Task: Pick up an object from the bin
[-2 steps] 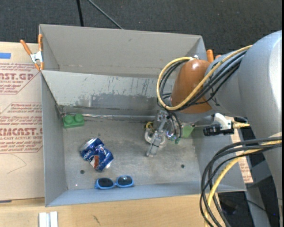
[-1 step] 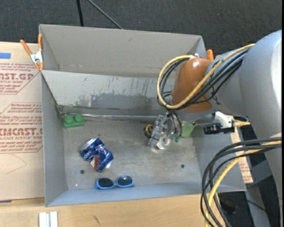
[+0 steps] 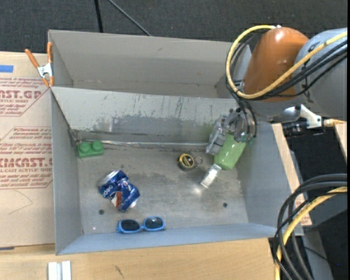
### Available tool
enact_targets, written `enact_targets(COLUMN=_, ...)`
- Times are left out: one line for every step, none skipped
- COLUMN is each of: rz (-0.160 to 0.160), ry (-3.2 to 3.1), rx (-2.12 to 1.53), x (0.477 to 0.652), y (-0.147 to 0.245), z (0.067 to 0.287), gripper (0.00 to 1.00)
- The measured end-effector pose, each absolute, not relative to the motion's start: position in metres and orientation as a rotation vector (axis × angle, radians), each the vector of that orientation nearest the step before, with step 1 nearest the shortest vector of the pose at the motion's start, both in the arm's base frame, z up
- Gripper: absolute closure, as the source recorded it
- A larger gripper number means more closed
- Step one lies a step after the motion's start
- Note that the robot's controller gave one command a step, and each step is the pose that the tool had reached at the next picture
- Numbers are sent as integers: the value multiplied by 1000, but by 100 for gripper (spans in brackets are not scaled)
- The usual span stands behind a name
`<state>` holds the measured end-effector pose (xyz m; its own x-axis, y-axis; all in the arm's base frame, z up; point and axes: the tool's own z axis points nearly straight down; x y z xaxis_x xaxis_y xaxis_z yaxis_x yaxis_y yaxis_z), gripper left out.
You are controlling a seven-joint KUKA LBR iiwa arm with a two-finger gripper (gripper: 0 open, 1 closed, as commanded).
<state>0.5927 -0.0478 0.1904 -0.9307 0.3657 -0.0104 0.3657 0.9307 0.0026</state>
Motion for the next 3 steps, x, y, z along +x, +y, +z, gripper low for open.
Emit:
enact_targets(rz=0, ry=3085, rx=583, x=591, y=-47, z=185, gripper=0)
enact_targets(rz=14, ry=3007, rx=902, x=563, y=-85, z=94, gripper=0)
enact_targets(rz=2, ry=3006, rx=910, x=561, y=-89, z=92, gripper=100)
